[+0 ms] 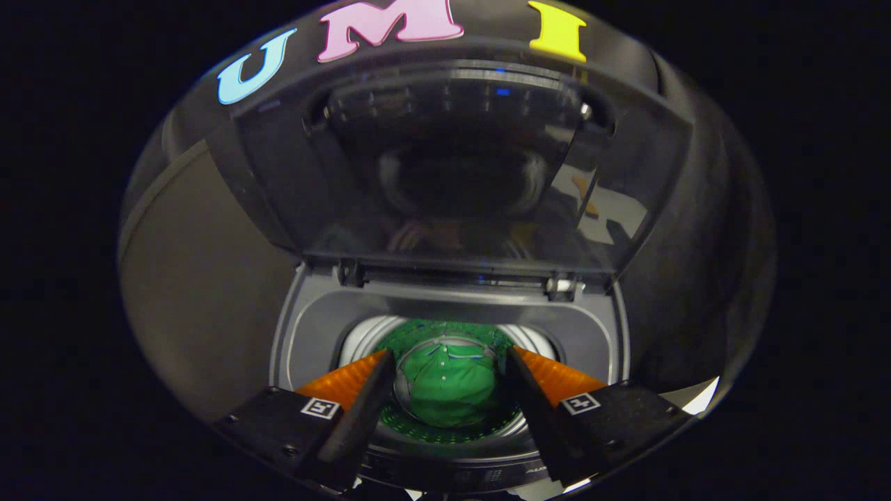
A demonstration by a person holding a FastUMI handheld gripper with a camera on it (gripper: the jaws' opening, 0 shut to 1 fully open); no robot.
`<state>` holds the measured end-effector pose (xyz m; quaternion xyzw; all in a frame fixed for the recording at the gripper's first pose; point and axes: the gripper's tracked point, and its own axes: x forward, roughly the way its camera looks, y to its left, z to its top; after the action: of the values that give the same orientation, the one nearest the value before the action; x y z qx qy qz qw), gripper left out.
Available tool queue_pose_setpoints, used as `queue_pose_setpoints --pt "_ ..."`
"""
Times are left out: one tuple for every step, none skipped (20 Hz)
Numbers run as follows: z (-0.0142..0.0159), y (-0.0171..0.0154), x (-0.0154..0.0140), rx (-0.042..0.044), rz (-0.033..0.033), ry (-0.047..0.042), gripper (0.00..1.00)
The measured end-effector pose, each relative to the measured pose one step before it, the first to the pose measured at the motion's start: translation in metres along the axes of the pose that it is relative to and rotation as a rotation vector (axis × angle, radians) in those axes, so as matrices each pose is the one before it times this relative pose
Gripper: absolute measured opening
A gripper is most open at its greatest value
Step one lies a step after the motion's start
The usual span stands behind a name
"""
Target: Put the clothes into the washing machine and then close the washing machine lid.
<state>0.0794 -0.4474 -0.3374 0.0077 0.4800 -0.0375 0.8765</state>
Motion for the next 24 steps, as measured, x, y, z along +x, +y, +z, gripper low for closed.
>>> queue_pose_setpoints --pt "0.01605 -0.0013 -0.00801 -0.02106 -0.01215 -0.04115 0.99" --pt "0.01921 0.00861 -0.01466 0.0075 0.03134 -0.03771 0.99" --pt "0.01892 0.01174 -0.01423 0.03413 0.04957 -0.02746 0.99" --pt "0.01749 0.00754 -0.00767 0.02973 0.02822 -0.03 0.99" --pt "0.02244 0.00562 -0.01204 0.01794 0.0131 -0.04076 0.98" --pt "0.03187 0.0037 -0.01076 0.01443 0.00416 -0.06675 0.99" --pt "0.03012 0.00481 -0.00541 0.01253 0.00887 -0.06955 0.99" --pt "0.02647 0.00649 -0.00017 0.00379 0.01862 -0.06241 0.98" --pt "0.02333 0.00624 0.00514 -0.0201 0.02463 -0.0589 0.98" --pt "0.01801 -0.00406 0.01263 -0.04524 -0.01023 -0.04276 0.98" --pt "0.00507 -0.01398 0.02094 -0.04048 -0.0305 -0.02514 0.98" --pt "0.00064 -0.01076 0.01754 -0.02393 -0.02603 -0.00212 0.99" --pt "-0.00625 -0.00727 0.01611 0.00057 -0.01981 0.02991 0.99" --pt "-0.01863 -0.00417 0.01246 0.01169 -0.01959 0.09795 0.98" --pt "-0.01913 0.00265 0.00265 0.04386 0.01816 0.11346 0.97" --pt "0.00101 0.00265 0.01855 0.0328 -0.01481 -0.03204 0.99" --pt "-0.00391 0.00246 0.00255 -0.02922 -0.00137 0.0187 1.0" --pt "-0.00318 -0.0026 -0.00108 -0.01382 -0.00989 -0.00867 1.0" --pt "-0.00136 -0.00153 -0.0033 0.00662 -0.00296 -0.02174 1.0" --pt "0.00129 0.00061 -0.00528 -0.00712 0.00794 -0.01851 1.0" --pt "-0.00003 -0.00028 -0.00468 -0.00247 0.00609 -0.01304 1.0" --pt "0.00027 -0.00011 -0.00347 0.00211 0.002 -0.01539 1.0" --pt "0.00015 0.00006 0.0011 -0.00367 0.00074 -0.01669 1.0" --pt "-0.00199 -0.00042 -0.00166 0.00029 -0.00138 -0.00453 1.0"
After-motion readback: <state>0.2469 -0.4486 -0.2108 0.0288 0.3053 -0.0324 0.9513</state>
